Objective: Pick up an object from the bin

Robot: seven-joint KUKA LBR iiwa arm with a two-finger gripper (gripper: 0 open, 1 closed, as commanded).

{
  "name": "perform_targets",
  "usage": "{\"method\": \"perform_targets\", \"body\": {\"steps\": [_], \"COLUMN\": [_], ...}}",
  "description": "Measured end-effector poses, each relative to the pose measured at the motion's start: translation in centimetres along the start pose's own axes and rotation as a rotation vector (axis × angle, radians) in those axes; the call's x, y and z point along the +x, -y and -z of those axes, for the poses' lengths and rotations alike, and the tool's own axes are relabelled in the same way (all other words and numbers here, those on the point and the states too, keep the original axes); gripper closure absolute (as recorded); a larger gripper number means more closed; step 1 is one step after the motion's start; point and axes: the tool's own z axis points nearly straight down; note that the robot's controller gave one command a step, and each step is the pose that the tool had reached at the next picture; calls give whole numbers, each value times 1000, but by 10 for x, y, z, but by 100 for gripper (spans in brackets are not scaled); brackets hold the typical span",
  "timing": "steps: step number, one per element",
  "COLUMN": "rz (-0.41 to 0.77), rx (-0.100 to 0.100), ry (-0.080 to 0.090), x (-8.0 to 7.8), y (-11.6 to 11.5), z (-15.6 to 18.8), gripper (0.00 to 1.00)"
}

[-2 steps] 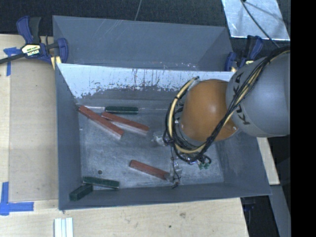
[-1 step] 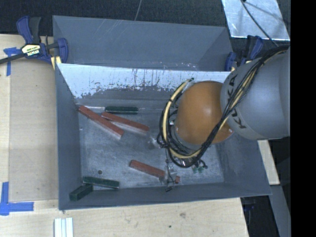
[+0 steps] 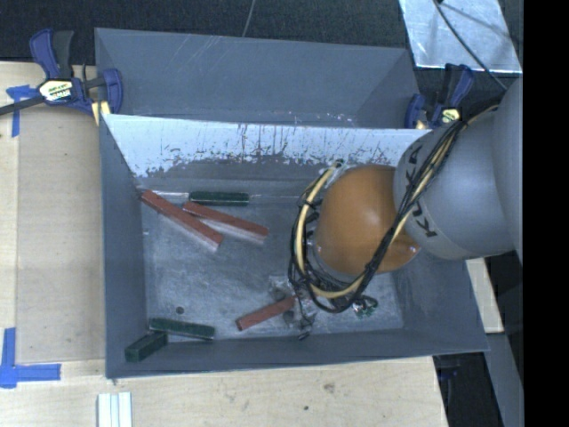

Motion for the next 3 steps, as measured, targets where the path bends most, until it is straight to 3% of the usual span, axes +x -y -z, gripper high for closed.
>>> {"method": "perform_targets", "body": {"steps": [1, 2, 3], "rz": [0, 5, 5], "rx": [0, 0, 0], "ry": [0, 0, 0], "x": [0, -20, -20], "y": [0, 16, 16], "z": [0, 104, 104], "gripper": [100, 100, 100]}}
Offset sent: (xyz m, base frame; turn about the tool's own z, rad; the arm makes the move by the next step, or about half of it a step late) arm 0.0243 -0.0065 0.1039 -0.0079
